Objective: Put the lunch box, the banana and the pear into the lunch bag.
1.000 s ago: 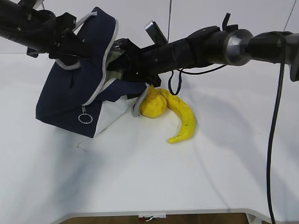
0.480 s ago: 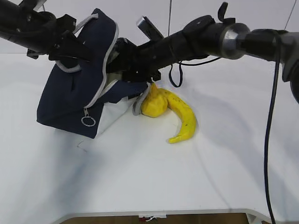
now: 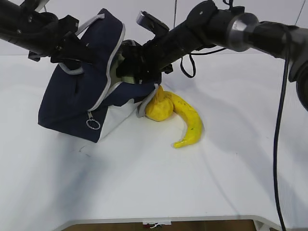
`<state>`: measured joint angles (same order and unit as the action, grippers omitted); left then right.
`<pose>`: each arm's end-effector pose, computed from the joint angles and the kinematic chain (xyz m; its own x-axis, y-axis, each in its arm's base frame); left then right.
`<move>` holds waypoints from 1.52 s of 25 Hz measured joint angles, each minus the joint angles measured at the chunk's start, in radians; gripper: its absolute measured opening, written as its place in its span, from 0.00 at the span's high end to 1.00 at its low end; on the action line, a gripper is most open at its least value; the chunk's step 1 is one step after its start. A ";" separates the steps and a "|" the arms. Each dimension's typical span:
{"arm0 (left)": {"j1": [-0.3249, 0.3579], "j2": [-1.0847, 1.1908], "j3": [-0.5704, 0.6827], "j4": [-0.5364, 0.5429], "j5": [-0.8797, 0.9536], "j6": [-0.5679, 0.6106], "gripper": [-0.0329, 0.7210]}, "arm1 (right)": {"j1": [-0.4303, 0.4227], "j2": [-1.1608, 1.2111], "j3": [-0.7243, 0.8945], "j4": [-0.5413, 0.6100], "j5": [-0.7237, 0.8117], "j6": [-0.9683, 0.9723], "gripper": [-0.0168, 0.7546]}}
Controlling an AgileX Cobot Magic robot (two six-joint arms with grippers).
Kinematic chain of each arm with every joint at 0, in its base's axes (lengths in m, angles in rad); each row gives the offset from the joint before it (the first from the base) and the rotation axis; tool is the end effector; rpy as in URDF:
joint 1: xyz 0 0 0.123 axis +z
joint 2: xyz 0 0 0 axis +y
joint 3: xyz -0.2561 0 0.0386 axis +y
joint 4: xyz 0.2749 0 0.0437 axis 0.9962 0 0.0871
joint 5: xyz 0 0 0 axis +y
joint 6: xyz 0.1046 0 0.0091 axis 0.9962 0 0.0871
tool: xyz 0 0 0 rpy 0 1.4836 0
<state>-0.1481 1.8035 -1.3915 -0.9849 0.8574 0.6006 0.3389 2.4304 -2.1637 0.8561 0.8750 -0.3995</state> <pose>0.4028 -0.1270 0.2297 -0.8478 -0.0124 -0.5301 0.3609 0.7189 -0.5940 0.5010 0.2412 0.1666 -0.8343 -0.0915 -0.5436 -0.4507 0.6810 0.5772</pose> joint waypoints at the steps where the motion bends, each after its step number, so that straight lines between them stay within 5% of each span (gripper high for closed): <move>1: 0.000 0.000 0.000 0.000 0.000 0.000 0.95 | 0.000 0.004 0.000 -0.002 -0.005 0.000 0.49; 19: 0.000 0.000 0.000 0.024 0.013 0.001 0.95 | 0.000 0.029 -0.007 -0.037 -0.012 -0.017 0.47; 27: 0.000 0.000 0.000 0.042 0.043 0.001 0.95 | 0.000 0.029 -0.023 -0.043 0.042 -0.017 0.29; 38: 0.000 0.000 0.000 0.051 0.053 0.001 0.95 | 0.000 0.044 -0.302 -0.314 0.260 0.130 0.24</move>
<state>-0.1481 1.8035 -1.3915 -0.9341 0.9107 0.6020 0.3389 2.4741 -2.4659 0.5421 1.1353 -0.2691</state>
